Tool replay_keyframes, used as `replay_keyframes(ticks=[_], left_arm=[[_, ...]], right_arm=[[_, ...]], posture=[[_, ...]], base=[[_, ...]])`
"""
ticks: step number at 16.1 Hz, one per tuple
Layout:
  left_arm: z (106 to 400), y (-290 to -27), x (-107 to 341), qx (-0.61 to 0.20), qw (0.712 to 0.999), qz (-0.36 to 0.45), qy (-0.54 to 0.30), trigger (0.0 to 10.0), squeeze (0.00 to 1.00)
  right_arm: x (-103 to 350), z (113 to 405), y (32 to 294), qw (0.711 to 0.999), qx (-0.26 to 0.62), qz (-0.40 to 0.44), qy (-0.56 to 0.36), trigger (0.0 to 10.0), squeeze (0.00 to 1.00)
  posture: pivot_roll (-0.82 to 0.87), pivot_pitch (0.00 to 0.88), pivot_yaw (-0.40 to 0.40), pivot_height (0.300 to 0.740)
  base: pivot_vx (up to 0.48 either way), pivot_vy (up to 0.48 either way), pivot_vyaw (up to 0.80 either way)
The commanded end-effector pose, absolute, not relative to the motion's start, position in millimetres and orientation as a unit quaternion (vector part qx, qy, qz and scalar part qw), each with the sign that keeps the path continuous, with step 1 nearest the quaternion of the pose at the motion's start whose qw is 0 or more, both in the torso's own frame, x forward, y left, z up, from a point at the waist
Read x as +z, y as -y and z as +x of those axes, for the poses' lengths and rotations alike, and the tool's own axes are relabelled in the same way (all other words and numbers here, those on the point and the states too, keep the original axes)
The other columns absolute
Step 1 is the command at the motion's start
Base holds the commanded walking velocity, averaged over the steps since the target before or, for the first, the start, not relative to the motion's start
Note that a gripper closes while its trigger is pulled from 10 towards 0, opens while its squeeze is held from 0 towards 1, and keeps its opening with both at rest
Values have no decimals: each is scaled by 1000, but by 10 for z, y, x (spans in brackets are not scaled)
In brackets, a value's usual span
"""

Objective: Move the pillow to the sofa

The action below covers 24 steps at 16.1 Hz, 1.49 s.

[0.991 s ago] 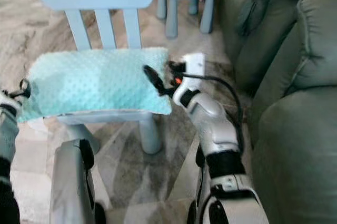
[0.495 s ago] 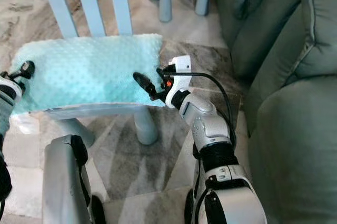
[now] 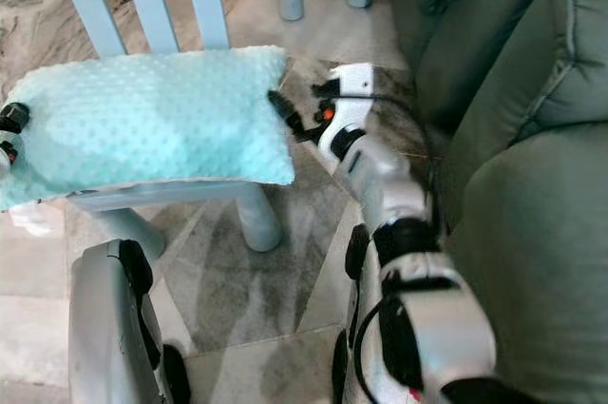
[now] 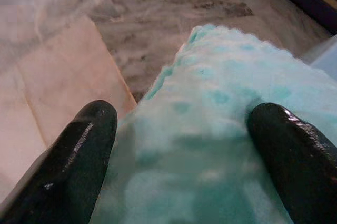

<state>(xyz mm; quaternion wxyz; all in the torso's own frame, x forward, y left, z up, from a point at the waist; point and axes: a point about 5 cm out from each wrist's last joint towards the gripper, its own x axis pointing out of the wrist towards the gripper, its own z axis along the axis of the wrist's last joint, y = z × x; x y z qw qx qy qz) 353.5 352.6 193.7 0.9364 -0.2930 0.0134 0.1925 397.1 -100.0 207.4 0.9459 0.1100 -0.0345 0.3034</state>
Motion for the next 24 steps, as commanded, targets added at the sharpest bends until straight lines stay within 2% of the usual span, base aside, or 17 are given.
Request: replay_keyframes(ticks=[1,4,11,15,16,17,24], left_arm=[[3516,-3526,1885,173,929,-326,-37,10000,0],[3525,-3425,1803,124,916,-377,-68,10000,0],[3555,-3177,1780,1,908,-404,-113,10000,0],[3577,-3060,1830,-58,901,-417,-106,10000,0],[3579,-3038,1849,-72,898,-423,-100,4588,0],[3579,-2996,1876,-95,891,-434,-93,0,0],[3539,-2939,1936,-138,876,-455,-78,0,0]], right_arm=[[2010,3993,983,942,309,134,11,10000,0],[1948,3990,804,928,339,151,-16,10000,0],[1866,3903,368,892,394,216,-55,10000,0],[1860,3866,328,876,432,208,-56,10000,0],[1839,3860,341,877,435,198,-57,10000,0],[1808,3844,355,871,443,206,-58,0,0],[1675,3795,394,871,447,194,-61,0,0]], posture=[[-26,316,-7,335],[-4,336,-5,335],[39,367,7,335],[34,368,7,335],[30,368,8,335],[29,368,8,335],[33,374,4,335]], base=[[0,0,0],[0,0,0],[0,0,0],[0,0,0],[0,0,0],[0,0,0],[0,0,0]])
